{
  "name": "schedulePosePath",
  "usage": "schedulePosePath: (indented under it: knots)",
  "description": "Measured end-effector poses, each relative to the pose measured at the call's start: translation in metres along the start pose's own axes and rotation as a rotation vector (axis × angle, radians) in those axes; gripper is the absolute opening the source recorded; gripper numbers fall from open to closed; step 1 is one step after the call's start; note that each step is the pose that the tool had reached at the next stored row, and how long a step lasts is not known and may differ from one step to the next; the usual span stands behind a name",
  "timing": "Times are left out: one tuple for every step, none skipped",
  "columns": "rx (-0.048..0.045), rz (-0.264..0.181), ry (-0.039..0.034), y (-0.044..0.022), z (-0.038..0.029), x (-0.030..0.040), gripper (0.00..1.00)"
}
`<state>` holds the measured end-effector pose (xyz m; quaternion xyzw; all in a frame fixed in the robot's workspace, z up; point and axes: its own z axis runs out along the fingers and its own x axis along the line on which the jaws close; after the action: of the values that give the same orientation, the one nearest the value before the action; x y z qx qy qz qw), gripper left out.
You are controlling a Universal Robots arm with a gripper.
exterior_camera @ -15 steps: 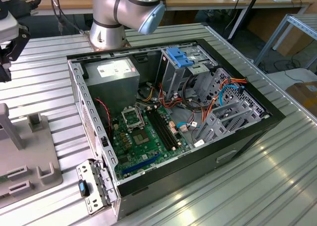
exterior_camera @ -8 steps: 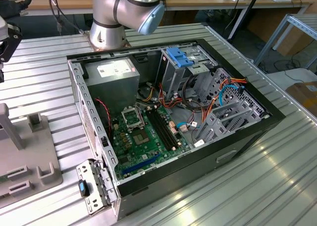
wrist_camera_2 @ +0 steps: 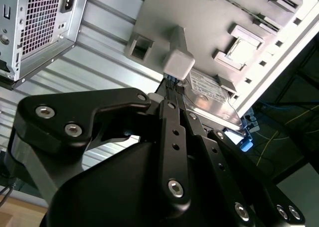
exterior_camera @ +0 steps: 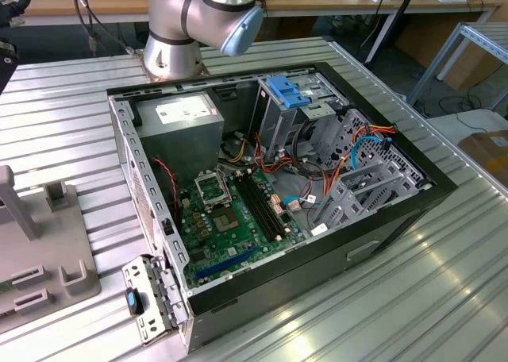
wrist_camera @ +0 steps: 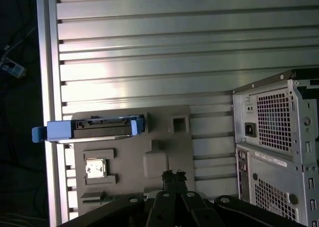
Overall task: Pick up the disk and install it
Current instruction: 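Reach for the disk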
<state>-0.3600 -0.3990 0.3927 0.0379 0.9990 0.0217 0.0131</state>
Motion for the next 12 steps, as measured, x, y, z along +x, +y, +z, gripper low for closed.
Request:
schedulePosePath:
  knots:
    - [0.0000, 0.000, 0.0001, 0.0000, 0.0000, 0.0006, 0.11]
    - [0.0000, 0.000, 0.0000, -0.0001, 0.0000, 0.0008, 0.11]
    - [0.0000, 0.000, 0.0000, -0.0001, 0.0000, 0.0010, 0.11]
    - [0.0000, 0.000, 0.0001, -0.0001, -0.0001, 0.0015, 0.11]
    - [0.0000, 0.000, 0.0001, -0.0001, -0.0001, 0.0018, 0.11]
    - [0.0000, 0.000, 0.0000, -0.0002, -0.0001, 0.0021, 0.11]
    - [0.0000, 0.000, 0.0000, -0.0002, -0.0001, 0.0026, 0.11]
    - [0.0000, 0.000, 0.0000, -0.0002, -0.0001, 0.0031, 0.11]
    - [0.0000, 0.000, 0.0000, -0.0002, -0.0001, 0.0034, 0.11]
    - [0.0000, 0.000, 0.0000, -0.0003, -0.0001, 0.0037, 0.11]
    - [0.0000, 0.000, 0.0000, -0.0003, -0.0001, 0.0040, 0.11]
    - [0.0000, 0.000, 0.0000, -0.0003, -0.0001, 0.0043, 0.11]
